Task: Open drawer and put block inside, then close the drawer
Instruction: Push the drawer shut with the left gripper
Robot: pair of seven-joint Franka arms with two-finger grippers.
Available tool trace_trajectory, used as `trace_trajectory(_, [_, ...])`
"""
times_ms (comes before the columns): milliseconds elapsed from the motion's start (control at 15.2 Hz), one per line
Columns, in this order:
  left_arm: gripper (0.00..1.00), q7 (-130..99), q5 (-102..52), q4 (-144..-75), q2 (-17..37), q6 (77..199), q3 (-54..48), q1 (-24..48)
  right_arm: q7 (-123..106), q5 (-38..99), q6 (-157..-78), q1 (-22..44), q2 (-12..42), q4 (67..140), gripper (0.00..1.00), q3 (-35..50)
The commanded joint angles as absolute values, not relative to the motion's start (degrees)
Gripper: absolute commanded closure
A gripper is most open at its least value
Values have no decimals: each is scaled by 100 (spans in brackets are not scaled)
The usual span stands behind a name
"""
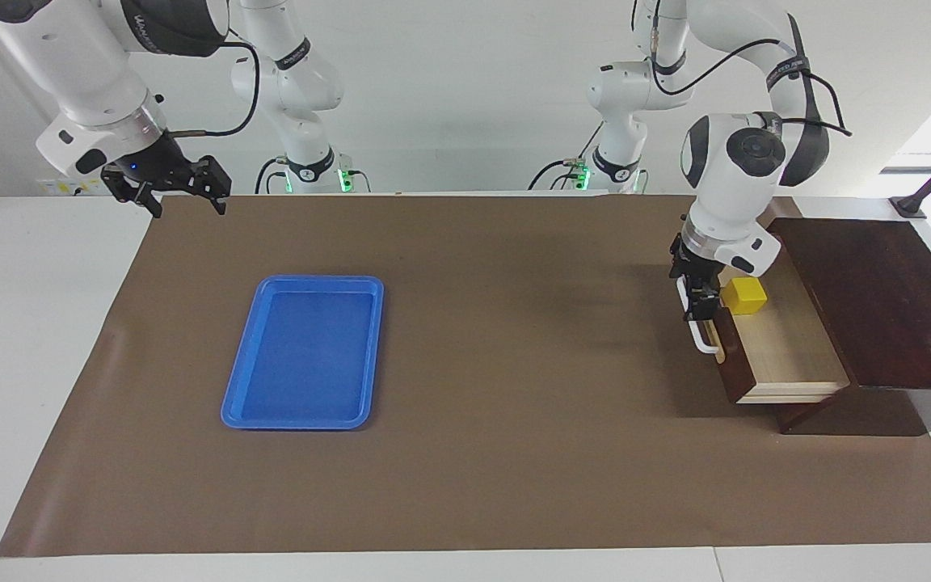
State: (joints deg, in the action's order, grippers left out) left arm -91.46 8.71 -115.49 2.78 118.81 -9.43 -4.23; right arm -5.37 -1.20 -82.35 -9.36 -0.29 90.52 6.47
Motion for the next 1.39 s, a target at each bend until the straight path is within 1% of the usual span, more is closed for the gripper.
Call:
trace_trajectory(0, [0,-8360,1309,-11637,228,12155,-870,-1027,-439,-44,-8323,-1011,-123,9141,0,686])
trace_trajectory(132, [0,-8105,1397,-11645,229,12304,-853,-1159,-457,-53,-8341,-993,-123,9141,0,686])
trace_trajectory(396, [0,-7113,1406,-11681,237,12567,-861,-1844,-597,-70,-8419,-984,-123,9132,0,694])
trace_trajectory(462, [0,-7076,1398,-11689,237,12664,-861,-1872,-702,-70,-8533,-984,-114,9132,0,694])
trace_trajectory(660, [0,-7267,1397,-11619,246,12499,-879,-1715,-730,-70,-8692,-984,-123,9167,0,694])
trace_trajectory(858, [0,-7908,1083,-11312,185,11648,-896,-1188,-729,-70,-8763,-984,-141,9228,0,694])
trace_trajectory(924, [0,-7928,890,-11294,80,11428,-896,-1004,-721,-70,-8780,-984,-149,9237,0,694])
trace_trajectory(1056, [0,-7902,442,-11268,-411,10980,-914,-888,-695,-70,-8771,-1002,-149,9246,0,686])
trace_trajectory(1122, [0,-7893,292,-11241,-570,10795,-905,-835,-668,-70,-8815,-1002,-167,9316,0,694])
trace_trajectory(1188, [0,-7884,238,-11146,-676,10593,-914,-765,-668,-70,-8929,-985,-167,9343,0,694])
trace_trajectory(1319, [0,-7858,237,-10725,-616,10118,-897,-625,-668,-70,-9061,-984,-167,9360,0,686])
